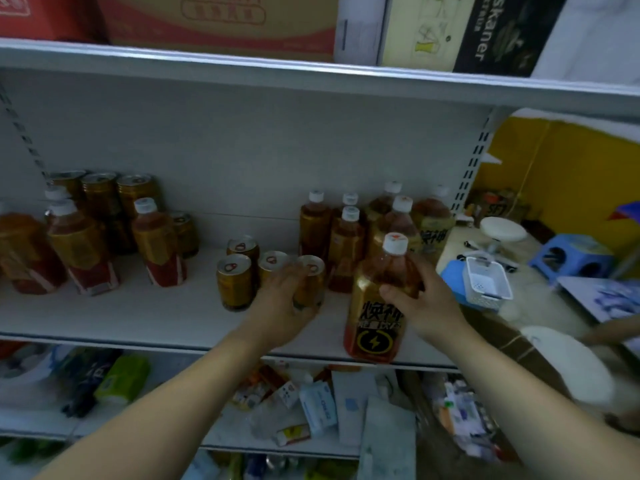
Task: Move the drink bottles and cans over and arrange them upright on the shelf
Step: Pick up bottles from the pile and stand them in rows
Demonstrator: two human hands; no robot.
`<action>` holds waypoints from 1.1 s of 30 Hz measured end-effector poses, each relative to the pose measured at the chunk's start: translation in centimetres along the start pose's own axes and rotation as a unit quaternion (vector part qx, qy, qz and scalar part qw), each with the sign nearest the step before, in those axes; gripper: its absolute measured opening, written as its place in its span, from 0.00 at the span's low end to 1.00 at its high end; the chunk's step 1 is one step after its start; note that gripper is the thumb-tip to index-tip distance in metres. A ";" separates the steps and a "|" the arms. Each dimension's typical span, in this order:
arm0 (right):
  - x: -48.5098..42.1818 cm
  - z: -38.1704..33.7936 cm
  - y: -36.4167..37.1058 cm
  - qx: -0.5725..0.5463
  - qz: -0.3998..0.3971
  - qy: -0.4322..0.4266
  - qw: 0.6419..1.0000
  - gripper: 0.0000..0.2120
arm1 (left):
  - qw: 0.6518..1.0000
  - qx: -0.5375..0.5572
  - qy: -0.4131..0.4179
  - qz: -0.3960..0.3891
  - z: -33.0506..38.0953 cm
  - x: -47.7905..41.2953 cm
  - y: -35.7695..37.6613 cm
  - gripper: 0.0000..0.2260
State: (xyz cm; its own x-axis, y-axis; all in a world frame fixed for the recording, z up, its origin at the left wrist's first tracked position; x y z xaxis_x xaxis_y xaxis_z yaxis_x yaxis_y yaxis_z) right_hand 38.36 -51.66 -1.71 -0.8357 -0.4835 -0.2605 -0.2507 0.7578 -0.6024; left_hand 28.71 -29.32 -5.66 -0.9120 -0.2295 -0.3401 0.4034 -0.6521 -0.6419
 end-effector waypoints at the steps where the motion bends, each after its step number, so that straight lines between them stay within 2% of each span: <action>1: 0.0 0.7 -0.9 -0.003 0.025 0.006 1.000 0.24 | 0.996 -0.082 0.007 0.017 -0.2 -0.6 0.3 0.29; 4: -0.4 2.0 -2.4 0.012 0.086 0.004 0.996 0.23 | 0.984 -0.177 -0.008 0.003 -0.4 -2.5 1.9 0.31; 7: -1.0 3.5 -2.3 0.108 0.088 0.015 0.990 0.40 | 0.972 -0.225 -0.066 -0.035 -1.1 -3.8 3.4 0.35; 9: -1.5 4.3 -2.4 0.146 0.093 0.009 0.985 0.45 | 0.958 -0.265 -0.092 -0.048 -1.6 -4.0 3.9 0.36; 17: -3.1 6.6 -5.2 0.160 0.089 -0.027 0.983 0.42 | 0.947 -0.306 -0.089 -0.036 -1.4 -3.9 3.5 0.30; 25: -3.9 7.7 -5.9 0.177 0.135 -0.018 0.975 0.42 | 0.946 -0.306 -0.100 -0.036 -1.6 -4.1 3.4 0.30; 33: -9.7 10.0 -6.0 0.126 0.088 0.015 0.988 0.45 | 0.942 -0.317 -0.106 -0.026 -1.7 -4.3 3.7 0.30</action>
State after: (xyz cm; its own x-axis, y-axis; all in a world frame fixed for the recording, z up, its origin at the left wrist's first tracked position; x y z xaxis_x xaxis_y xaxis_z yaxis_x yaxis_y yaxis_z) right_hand 52.83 -55.84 -3.10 -0.8704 -0.3384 -0.3576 0.0263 0.6934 -0.7201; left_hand 34.21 -29.51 -7.76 -0.8990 -0.3924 -0.1946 0.2599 -0.1202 -0.9581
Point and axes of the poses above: each hand's wrist, its own x-axis away from the middle knuckle, its own y-axis out of the palm, z = x × y, the point moved 3 cm from there along -x, towards the middle knuckle, and after that the axes turned 12 degrees about x, right-handed, at the moved point
